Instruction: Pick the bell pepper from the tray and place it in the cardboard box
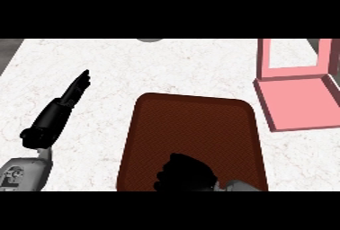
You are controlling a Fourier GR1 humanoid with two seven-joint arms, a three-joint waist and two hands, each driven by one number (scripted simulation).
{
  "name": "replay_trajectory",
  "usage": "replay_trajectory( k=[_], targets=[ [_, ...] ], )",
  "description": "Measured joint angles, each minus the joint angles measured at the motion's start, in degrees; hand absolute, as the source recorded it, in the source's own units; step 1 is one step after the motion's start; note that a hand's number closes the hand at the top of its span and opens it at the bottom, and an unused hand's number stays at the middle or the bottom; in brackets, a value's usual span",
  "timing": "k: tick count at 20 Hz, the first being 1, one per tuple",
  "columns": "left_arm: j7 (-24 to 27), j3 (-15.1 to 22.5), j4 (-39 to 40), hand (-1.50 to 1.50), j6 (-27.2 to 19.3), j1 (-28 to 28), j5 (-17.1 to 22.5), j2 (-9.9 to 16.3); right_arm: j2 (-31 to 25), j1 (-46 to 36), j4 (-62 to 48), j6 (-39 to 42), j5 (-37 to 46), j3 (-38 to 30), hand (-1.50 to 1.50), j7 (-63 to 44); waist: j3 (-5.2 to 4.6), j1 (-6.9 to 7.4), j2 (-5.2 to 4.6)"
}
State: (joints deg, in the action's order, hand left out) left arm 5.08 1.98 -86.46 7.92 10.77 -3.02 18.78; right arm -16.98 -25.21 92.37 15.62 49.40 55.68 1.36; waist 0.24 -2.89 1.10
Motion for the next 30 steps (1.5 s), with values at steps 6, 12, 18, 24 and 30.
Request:
replay_trajectory(
  k=[6,12,18,24,30],
  targets=[
    [-0.4,-1.1,-1.2,0.00,-0.3,-1.3,0.2,0.6,-16.9,6.3,20.4,-7.0,-2.6,-3.6,1.50,12.6,0.00,-1.31,0.14],
    [-0.8,-1.9,-2.5,0.00,0.0,-1.8,0.8,1.2,-31.7,16.2,34.4,-13.5,-13.0,-17.3,1.50,19.4,0.00,-1.65,-0.33],
    [-0.6,-1.5,-3.6,0.00,0.2,-2.6,0.6,1.0,-35.4,24.3,36.0,-16.3,-30.7,-35.4,1.50,17.1,-0.07,-1.07,-0.75],
    [-0.5,-0.3,-4.3,0.00,0.8,-2.3,0.0,0.3,-38.7,24.5,27.0,-12.3,-48.0,-53.5,1.50,16.7,-0.18,1.17,-1.02],
    [-0.5,0.3,-2.2,0.00,1.6,0.5,-0.7,-0.6,-41.8,16.4,11.0,-5.8,-52.0,-60.6,1.50,18.9,-0.23,3.14,-1.33]
  ],
)
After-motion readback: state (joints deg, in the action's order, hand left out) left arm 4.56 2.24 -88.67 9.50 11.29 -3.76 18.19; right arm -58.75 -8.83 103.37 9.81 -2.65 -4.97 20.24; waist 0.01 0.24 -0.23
